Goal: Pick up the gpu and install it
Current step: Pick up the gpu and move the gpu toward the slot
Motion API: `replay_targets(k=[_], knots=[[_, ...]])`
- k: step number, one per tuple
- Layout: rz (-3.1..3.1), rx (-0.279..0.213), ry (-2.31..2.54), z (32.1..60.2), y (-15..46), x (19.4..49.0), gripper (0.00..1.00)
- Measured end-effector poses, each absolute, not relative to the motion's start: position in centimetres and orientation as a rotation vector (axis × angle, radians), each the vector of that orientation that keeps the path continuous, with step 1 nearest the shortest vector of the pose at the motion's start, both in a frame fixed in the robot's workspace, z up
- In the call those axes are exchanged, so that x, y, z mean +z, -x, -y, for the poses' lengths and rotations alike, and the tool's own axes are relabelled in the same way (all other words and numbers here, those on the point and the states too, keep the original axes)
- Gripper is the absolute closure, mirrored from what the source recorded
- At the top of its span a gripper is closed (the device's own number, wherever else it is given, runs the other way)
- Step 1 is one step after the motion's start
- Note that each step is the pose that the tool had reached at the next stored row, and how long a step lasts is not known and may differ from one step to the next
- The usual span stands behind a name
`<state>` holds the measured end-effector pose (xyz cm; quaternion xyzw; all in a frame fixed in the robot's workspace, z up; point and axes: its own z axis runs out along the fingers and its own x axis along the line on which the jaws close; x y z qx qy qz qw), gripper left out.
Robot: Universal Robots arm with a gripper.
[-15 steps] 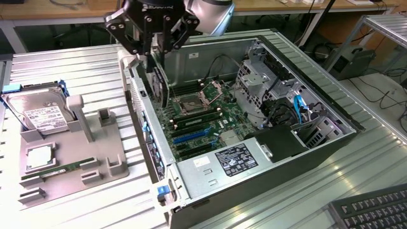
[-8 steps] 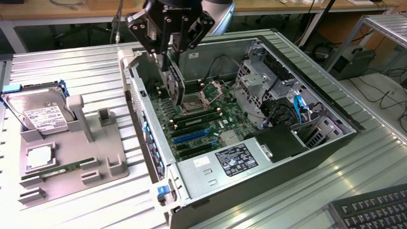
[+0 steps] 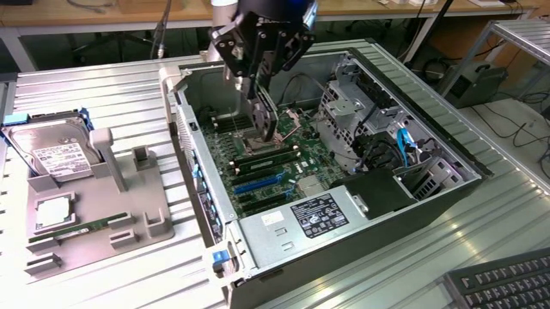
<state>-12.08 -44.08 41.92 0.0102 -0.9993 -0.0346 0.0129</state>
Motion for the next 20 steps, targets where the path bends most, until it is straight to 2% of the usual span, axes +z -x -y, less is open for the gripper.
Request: replay_targets(k=[15, 20], knots=[[3.108, -0.108, -0.031, 44.1, 4.9, 39.4, 0.74], [3.103, -0.108, -0.031, 44.1, 4.7, 39.3, 0.74]])
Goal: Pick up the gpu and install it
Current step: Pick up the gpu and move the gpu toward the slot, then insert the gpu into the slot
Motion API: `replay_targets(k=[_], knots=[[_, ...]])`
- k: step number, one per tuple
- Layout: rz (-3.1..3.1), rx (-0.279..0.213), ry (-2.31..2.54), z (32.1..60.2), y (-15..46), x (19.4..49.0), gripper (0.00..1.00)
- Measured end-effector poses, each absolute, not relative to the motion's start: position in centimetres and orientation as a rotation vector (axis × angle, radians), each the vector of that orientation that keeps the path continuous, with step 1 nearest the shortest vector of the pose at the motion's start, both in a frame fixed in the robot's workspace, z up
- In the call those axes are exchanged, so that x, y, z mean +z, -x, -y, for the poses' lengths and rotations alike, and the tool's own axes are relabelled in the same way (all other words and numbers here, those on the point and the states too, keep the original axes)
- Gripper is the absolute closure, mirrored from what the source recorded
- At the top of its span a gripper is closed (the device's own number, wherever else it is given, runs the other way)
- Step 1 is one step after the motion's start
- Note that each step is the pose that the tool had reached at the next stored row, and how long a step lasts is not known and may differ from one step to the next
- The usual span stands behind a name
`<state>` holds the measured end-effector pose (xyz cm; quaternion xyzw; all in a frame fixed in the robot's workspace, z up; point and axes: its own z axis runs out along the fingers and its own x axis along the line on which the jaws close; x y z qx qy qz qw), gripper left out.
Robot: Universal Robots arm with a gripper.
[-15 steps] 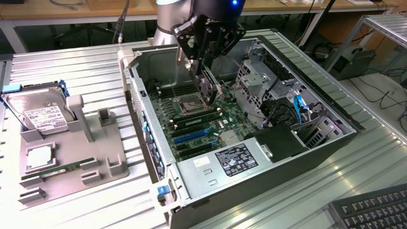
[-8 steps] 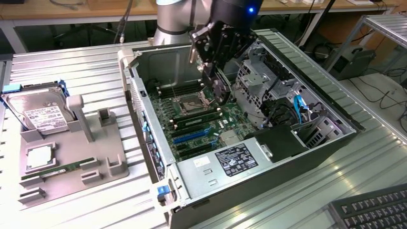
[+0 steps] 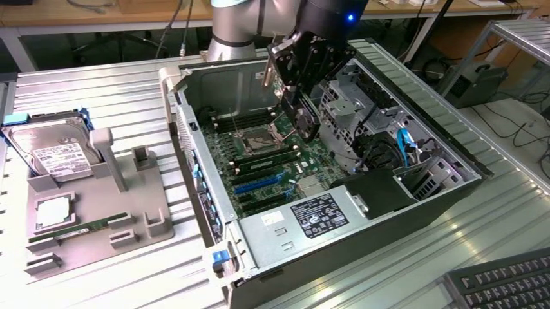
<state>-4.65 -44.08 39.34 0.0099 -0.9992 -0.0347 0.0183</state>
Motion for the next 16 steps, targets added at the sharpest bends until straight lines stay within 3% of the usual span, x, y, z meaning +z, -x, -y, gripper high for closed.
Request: replay_targets(k=[16], knots=[[3.092, -0.106, -0.213, 44.09, 4.62, 39.33, 0.74]])
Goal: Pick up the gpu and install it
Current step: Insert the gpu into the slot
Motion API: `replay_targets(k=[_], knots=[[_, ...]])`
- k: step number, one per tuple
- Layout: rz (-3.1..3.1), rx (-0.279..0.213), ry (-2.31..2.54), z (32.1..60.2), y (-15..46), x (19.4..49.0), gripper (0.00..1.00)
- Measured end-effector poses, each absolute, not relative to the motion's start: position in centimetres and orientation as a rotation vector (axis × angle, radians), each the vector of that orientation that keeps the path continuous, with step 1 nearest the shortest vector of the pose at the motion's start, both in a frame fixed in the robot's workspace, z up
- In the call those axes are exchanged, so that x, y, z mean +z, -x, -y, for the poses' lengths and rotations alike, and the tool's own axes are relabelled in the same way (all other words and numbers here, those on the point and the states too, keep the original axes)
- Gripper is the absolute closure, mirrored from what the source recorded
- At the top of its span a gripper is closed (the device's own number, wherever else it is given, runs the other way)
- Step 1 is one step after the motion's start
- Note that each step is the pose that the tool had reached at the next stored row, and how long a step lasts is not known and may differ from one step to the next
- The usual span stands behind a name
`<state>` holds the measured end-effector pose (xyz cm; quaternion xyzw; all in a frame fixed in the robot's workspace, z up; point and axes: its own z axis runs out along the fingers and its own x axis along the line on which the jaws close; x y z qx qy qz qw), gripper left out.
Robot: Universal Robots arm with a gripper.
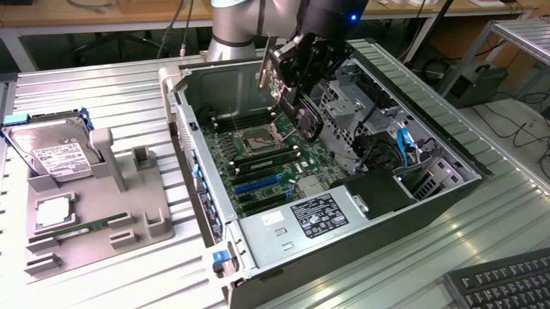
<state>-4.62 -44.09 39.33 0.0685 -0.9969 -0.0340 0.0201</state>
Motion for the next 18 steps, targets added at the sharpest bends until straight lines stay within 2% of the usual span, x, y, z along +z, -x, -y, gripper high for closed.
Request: replay_targets(k=[18], knots=[[2.958, -0.090, -0.879, 44.08, 4.62, 38.97, 0.74]])
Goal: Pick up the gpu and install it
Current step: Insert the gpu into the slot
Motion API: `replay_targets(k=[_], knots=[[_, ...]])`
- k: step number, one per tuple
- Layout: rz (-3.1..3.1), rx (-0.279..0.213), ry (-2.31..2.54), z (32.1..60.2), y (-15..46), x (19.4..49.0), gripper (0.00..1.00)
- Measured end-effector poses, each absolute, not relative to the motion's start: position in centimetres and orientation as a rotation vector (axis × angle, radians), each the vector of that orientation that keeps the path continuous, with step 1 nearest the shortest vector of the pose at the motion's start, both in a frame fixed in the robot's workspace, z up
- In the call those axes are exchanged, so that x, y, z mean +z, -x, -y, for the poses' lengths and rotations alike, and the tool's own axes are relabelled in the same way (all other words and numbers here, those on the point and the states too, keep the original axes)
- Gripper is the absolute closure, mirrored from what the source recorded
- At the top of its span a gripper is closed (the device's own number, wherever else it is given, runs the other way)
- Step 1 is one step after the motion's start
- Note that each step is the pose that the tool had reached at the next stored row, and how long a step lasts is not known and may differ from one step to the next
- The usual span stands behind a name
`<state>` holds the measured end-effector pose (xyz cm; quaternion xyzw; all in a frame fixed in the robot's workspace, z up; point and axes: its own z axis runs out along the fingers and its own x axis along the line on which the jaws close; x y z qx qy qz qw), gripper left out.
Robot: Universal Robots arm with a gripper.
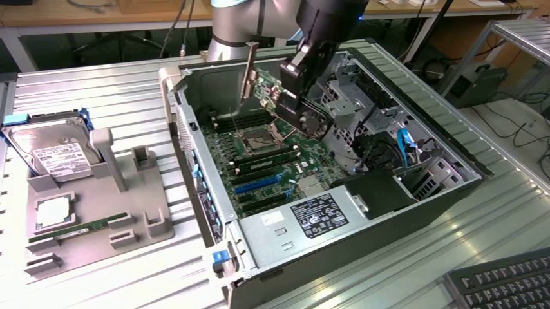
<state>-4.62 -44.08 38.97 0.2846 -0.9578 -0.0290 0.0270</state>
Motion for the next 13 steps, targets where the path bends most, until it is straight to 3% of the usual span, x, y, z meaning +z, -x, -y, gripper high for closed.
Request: replay_targets(k=[13], knots=[[2.820, -0.078, -1.239, 44.09, 4.62, 38.80, 0.74]])
